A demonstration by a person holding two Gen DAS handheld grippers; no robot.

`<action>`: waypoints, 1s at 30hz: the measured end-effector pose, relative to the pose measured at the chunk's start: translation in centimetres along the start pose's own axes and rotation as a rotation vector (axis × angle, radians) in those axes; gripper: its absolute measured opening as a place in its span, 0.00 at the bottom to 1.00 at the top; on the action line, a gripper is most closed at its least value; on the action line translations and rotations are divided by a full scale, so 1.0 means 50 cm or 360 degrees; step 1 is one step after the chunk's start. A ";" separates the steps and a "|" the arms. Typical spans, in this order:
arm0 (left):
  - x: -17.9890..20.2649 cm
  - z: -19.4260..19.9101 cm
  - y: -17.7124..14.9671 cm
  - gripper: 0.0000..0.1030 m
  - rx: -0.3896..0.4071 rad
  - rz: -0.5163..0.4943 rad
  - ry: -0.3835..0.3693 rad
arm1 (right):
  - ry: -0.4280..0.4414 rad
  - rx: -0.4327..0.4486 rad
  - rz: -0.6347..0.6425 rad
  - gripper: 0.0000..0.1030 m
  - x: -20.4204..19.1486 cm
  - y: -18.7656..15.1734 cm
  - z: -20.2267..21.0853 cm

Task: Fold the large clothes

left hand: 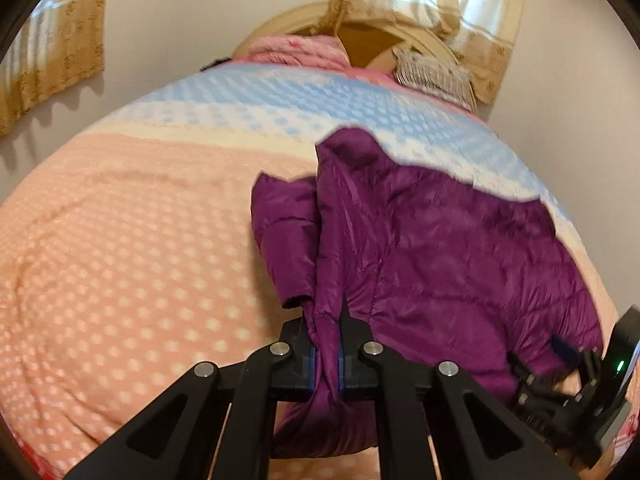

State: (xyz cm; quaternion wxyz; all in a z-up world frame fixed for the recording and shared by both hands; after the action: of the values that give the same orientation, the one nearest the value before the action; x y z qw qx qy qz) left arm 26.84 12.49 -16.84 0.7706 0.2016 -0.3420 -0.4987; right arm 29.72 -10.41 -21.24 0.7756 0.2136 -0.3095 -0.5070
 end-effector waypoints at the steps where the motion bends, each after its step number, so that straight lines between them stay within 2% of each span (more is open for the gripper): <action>1: -0.003 0.018 0.013 0.05 0.0041 0.0000 0.0015 | 0.0080 0.0040 0.0018 0.86 -0.002 0.004 0.012; 2: 0.001 0.033 0.023 0.05 0.0076 -0.0005 0.0021 | 0.0135 0.0113 0.0032 0.85 0.004 0.008 0.035; 5: 0.050 0.071 0.047 0.05 0.0166 -0.0091 0.0030 | 0.0044 0.0296 0.0024 0.87 0.063 0.004 0.106; 7: 0.109 0.091 0.052 0.05 0.0225 -0.0177 0.0003 | -0.0042 0.0358 -0.0047 0.90 0.138 -0.011 0.145; 9: 0.189 0.111 0.045 0.05 0.0307 -0.0313 -0.0037 | -0.0159 0.0350 -0.0142 0.92 0.215 -0.032 0.161; 11: 0.267 0.121 0.035 0.05 0.0354 -0.0431 -0.0100 | -0.0303 0.0282 -0.0244 0.92 0.304 -0.068 0.155; 14: 0.386 0.118 0.011 0.05 0.0388 -0.0607 -0.0204 | -0.0401 0.0186 -0.0459 0.92 0.405 -0.142 0.141; 17: 0.494 0.101 -0.036 0.05 0.0401 -0.0780 -0.0281 | -0.0435 0.0135 -0.0607 0.92 0.438 -0.211 0.146; 19: 0.555 0.073 -0.077 0.05 0.0360 -0.0877 -0.0323 | -0.0441 0.0111 -0.0640 0.92 0.437 -0.233 0.157; 23: 0.646 -0.001 -0.167 0.05 0.0319 -0.1075 -0.0320 | -0.0464 0.0047 -0.0664 0.92 0.436 -0.280 0.156; 27: 0.691 -0.081 -0.271 0.05 0.0225 -0.1271 -0.0281 | -0.0472 0.0005 -0.0709 0.92 0.455 -0.311 0.152; 30: 0.703 -0.109 -0.323 0.07 0.0273 -0.1404 -0.0227 | -0.0480 -0.0033 -0.0718 0.92 0.466 -0.318 0.140</action>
State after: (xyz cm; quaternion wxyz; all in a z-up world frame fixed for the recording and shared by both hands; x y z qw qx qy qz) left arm 30.08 -26.36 -19.65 0.4395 0.3562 -0.3158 -0.7617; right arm 21.28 -38.22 -20.34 0.5903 0.1913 -0.3610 -0.6962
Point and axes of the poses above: each gripper's, at about its wrist camera, not at the fingertips, and z roughly against the way its jaws point, x to its right, y to its top, the point moved 3 cm from there along -z, roughly the way its jaws point, and after that the axes turned 13 degrees about z, right-handed, at the moved point
